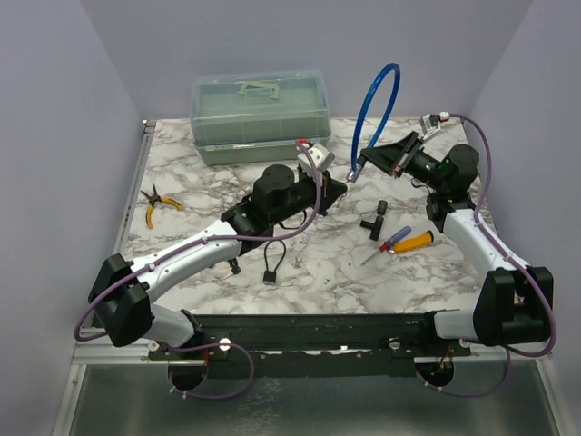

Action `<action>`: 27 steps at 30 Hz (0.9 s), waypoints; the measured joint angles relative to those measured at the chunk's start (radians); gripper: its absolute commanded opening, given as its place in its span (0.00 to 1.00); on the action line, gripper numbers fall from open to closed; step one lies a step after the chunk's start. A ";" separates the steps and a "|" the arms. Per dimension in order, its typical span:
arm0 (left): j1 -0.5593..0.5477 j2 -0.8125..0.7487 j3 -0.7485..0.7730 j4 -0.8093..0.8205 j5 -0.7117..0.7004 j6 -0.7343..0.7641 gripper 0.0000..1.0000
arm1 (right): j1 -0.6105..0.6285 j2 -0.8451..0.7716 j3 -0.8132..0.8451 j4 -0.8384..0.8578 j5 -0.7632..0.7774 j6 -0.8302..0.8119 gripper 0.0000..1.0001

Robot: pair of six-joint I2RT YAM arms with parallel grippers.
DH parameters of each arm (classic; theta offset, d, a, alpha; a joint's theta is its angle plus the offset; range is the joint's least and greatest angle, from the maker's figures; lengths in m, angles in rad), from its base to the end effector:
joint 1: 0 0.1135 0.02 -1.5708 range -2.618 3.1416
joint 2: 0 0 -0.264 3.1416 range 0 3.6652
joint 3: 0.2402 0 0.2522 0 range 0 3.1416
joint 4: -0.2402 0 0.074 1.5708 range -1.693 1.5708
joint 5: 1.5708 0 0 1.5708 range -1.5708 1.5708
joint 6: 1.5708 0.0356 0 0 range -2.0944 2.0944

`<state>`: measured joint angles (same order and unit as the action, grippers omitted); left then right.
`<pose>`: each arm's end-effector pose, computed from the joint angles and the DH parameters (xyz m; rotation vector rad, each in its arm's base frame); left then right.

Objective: Lock with the key
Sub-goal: Lock the lock, then place the lock at the center of the board.

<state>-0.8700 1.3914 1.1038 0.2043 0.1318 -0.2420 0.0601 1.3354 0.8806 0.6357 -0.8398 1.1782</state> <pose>0.2116 -0.2581 0.3522 0.6377 1.6218 -0.9421 0.2989 0.0445 0.3341 0.1120 1.6590 1.5533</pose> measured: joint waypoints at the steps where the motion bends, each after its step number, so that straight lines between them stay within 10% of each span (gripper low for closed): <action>1: -0.006 -0.002 -0.003 0.003 -0.003 0.019 0.00 | 0.000 0.000 0.000 0.001 -0.002 -0.001 0.01; 10: -0.167 -0.027 -0.074 -0.103 -0.096 0.159 0.00 | -0.041 0.002 0.017 0.062 0.098 -0.009 0.01; 27: 0.051 -0.031 -0.089 -0.141 0.034 -0.013 0.00 | -0.053 0.002 0.018 -0.013 0.127 -0.117 0.00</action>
<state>-0.8188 1.3605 1.0153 0.0631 0.1654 -0.2554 0.0074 1.3369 0.8989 0.6228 -0.7124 1.0611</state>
